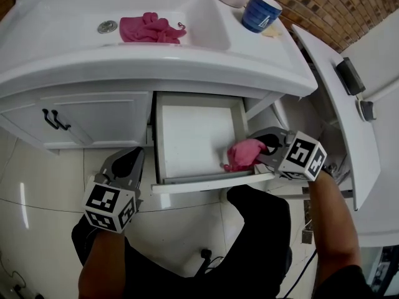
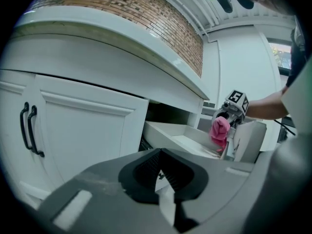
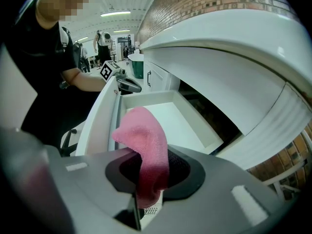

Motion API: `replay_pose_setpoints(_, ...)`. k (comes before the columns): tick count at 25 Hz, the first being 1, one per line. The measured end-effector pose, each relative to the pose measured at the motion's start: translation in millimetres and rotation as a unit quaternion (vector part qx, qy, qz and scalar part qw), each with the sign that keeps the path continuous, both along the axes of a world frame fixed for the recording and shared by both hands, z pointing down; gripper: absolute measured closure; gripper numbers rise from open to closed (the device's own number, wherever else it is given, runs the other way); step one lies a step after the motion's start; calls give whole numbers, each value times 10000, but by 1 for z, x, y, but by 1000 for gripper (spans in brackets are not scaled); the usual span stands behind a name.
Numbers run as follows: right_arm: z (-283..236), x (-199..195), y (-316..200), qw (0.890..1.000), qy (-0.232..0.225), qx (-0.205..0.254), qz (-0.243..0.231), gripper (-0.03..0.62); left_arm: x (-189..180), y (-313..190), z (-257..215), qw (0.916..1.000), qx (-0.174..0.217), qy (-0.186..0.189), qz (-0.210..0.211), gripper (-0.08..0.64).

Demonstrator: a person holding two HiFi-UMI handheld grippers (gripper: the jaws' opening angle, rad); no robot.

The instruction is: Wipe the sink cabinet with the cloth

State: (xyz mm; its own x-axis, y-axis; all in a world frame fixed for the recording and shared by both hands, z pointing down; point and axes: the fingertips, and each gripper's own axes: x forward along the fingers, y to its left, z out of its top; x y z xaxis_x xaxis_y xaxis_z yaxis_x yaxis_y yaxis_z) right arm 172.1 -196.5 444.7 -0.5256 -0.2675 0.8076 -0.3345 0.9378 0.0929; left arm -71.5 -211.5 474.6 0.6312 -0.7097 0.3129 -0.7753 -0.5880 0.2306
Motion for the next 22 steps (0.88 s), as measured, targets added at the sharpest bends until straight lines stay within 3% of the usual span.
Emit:
replay_pose_setpoints(4, -4, -2, -3, 9998, -12, 176, 105, 512, -3, 1, -1, 10000, 7, -41, -76, 554)
replay_pose_setpoints(9, -49, -8, -14, 9923, -344, 955, 711, 512, -7, 6, -4, 9998, 14, 11, -198, 554)
replay_pose_setpoints(12, -93, -18, -8, 9764, -891, 1392, 1389, 512, -14, 10, -10, 9994, 27, 53, -349, 554)
replay_pose_setpoints(14, -119, -38, 5, 9618, -1509, 1534, 1693, 512, -20, 12, -19, 9986, 43, 141, -501, 554)
replay_pose_setpoints(18, -141, -92, 40, 9287, -2717, 1379, 2114, 512, -29, 18, -50, 9969, 208, 299, -700, 554)
replay_pose_setpoints(20, -142, -120, 57, 9212, -2992, 1328, 2104, 512, -33, 25, -63, 9962, 246, 328, -771, 554)
replay_pose_setpoints(22, -139, -147, 67, 9224, -3040, 1337, 1969, 512, -34, 35, -72, 9960, 284, 246, -809, 554)
